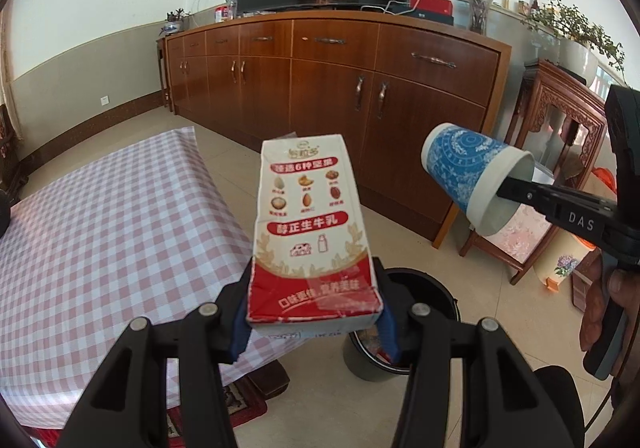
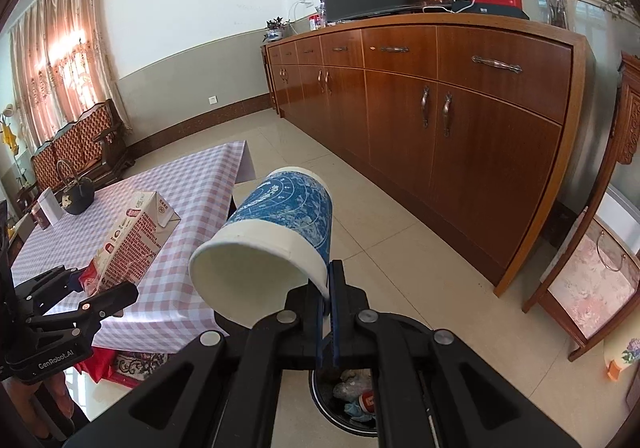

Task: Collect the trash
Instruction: 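Carry the milk carton and white-and-blue cup with both tools over the bucket, then open both tools to drop the carton and cup into the bucket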

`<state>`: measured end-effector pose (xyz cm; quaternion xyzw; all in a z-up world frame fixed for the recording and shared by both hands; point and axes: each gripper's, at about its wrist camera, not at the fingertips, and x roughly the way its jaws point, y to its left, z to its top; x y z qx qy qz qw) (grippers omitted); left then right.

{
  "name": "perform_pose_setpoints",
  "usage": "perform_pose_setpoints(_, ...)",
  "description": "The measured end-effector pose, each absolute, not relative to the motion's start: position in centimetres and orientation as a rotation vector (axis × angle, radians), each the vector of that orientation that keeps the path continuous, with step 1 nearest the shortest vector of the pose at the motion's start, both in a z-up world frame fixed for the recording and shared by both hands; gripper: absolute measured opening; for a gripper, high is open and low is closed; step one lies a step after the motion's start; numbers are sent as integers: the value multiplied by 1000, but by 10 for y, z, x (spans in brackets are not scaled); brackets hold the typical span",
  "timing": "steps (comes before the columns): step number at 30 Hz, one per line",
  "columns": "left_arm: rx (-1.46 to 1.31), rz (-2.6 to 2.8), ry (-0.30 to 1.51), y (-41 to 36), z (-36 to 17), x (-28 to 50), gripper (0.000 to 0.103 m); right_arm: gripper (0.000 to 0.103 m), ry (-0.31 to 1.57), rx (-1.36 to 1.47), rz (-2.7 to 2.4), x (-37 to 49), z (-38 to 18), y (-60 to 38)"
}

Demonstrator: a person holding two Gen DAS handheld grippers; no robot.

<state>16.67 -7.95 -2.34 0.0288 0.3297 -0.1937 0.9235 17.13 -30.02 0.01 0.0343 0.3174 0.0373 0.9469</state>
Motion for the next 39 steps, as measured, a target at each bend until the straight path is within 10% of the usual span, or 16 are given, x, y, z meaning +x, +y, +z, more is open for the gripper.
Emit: perform_pose_setpoints(39,209,-560,1075,-223,-187,205,53,3,1074,86,-18,205,-211,-403)
